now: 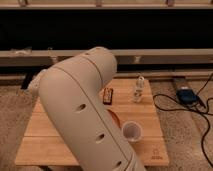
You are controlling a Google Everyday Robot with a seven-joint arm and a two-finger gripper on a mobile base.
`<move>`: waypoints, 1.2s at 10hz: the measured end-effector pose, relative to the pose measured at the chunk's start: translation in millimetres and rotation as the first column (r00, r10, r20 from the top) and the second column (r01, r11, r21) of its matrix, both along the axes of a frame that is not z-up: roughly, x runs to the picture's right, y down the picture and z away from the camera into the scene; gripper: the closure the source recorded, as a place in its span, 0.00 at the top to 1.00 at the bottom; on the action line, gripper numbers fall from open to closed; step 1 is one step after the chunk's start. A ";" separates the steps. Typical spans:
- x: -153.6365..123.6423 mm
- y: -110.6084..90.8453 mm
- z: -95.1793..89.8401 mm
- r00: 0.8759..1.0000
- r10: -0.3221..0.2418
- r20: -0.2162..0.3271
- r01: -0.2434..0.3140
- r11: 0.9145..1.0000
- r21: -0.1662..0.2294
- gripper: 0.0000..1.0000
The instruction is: Wipe the white sponge on the table
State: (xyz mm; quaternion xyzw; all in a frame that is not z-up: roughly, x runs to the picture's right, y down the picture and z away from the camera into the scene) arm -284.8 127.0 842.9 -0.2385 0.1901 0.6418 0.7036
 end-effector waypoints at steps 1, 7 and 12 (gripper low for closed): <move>2.4 0.0 -0.1 1.000 0.003 -0.004 -0.003 1.000 0.000 0.00; 64.9 6.6 1.2 0.998 0.041 -0.053 -0.042 0.999 -0.026 0.00; 77.7 16.2 4.6 0.999 0.011 -0.046 -0.014 0.999 -0.050 0.00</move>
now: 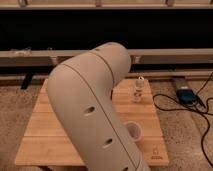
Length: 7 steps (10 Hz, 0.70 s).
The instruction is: Wipe the white sponge on the table
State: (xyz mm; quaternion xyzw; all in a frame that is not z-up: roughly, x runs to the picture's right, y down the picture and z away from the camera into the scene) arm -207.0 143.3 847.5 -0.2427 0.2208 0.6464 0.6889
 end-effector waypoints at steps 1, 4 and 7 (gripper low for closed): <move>0.0 0.2 0.0 1.000 -0.001 0.000 0.001 1.000 0.000 0.00; -2.0 1.5 -1.1 1.000 -0.004 0.007 0.004 1.000 -0.002 0.00; -2.8 1.8 -1.4 1.000 -0.005 0.008 0.005 1.000 -0.003 0.00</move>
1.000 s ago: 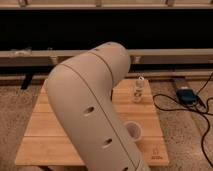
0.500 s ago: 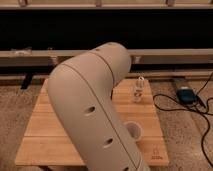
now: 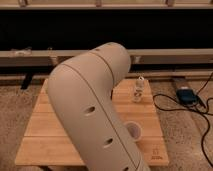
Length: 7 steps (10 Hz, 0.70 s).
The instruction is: Wipe the white sponge on the table
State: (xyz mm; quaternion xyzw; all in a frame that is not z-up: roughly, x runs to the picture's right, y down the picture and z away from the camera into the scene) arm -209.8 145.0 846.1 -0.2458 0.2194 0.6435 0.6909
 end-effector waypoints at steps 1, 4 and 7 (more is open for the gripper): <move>-0.5 0.1 -0.1 1.000 0.000 0.001 0.000 1.000 0.000 0.00; -2.4 1.2 -0.7 1.000 -0.002 0.004 0.002 1.000 -0.001 0.00; -27.6 10.2 -23.9 0.988 -0.075 0.133 0.078 0.997 -0.018 0.00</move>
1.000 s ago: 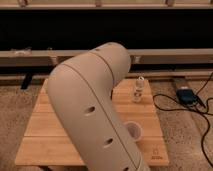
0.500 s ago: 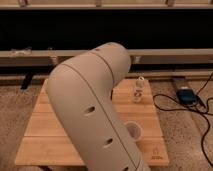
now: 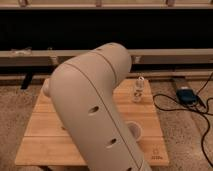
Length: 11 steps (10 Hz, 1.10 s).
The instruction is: Wipe the white sponge on the table
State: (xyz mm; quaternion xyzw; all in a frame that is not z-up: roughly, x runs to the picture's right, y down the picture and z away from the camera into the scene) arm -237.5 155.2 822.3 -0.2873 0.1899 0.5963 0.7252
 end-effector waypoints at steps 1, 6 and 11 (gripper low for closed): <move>-12.8 6.6 -13.6 0.998 -0.028 0.054 0.028 1.000 -0.005 0.00; -99.0 46.4 -90.5 0.932 -0.163 0.323 0.171 0.985 0.003 0.00; -154.2 36.0 -85.6 0.905 -0.226 0.360 0.232 0.972 0.025 0.00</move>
